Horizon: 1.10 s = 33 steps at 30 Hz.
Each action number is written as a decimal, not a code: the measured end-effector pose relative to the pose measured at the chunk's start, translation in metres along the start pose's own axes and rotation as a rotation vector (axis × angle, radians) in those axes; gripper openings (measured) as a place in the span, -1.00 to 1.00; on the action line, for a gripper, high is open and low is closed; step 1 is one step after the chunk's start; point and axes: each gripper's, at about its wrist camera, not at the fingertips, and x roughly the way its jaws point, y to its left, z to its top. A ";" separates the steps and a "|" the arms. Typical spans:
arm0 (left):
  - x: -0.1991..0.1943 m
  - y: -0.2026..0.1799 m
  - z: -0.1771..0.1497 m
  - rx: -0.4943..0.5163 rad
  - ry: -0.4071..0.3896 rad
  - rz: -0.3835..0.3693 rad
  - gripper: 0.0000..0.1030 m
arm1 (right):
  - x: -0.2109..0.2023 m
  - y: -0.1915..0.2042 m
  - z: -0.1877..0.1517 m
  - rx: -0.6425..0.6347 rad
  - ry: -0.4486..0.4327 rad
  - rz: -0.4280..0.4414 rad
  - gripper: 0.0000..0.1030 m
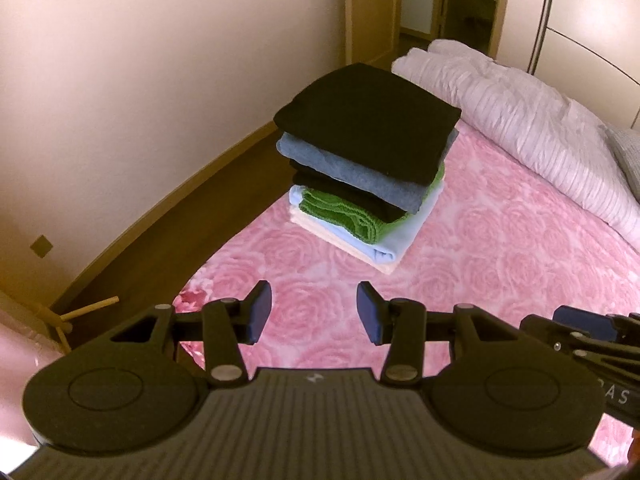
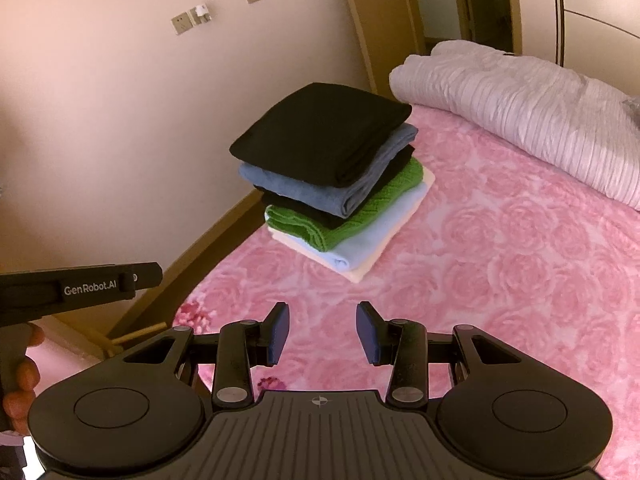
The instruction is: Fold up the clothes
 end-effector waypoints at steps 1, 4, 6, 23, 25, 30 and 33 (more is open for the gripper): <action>0.004 0.003 0.002 0.005 0.007 -0.009 -0.17 | 0.003 0.002 0.002 0.008 0.004 -0.009 -0.20; 0.015 0.010 0.010 0.034 0.012 -0.021 -0.17 | 0.010 0.010 0.006 0.026 0.011 -0.035 -0.20; 0.023 0.012 0.014 0.054 0.006 -0.026 -0.17 | 0.013 0.015 0.008 0.027 0.001 -0.057 -0.20; 0.032 -0.013 0.014 0.079 0.025 -0.042 -0.18 | 0.017 0.001 0.001 0.004 0.002 -0.101 -0.20; 0.027 -0.024 0.011 0.072 0.017 -0.024 -0.18 | 0.012 -0.009 0.000 -0.004 0.000 -0.091 -0.20; 0.009 -0.058 -0.004 0.016 0.009 0.003 -0.18 | -0.004 -0.038 -0.002 -0.057 0.005 -0.067 -0.20; -0.002 -0.085 -0.015 -0.013 0.015 0.021 -0.18 | -0.017 -0.061 -0.004 -0.096 0.006 -0.041 -0.20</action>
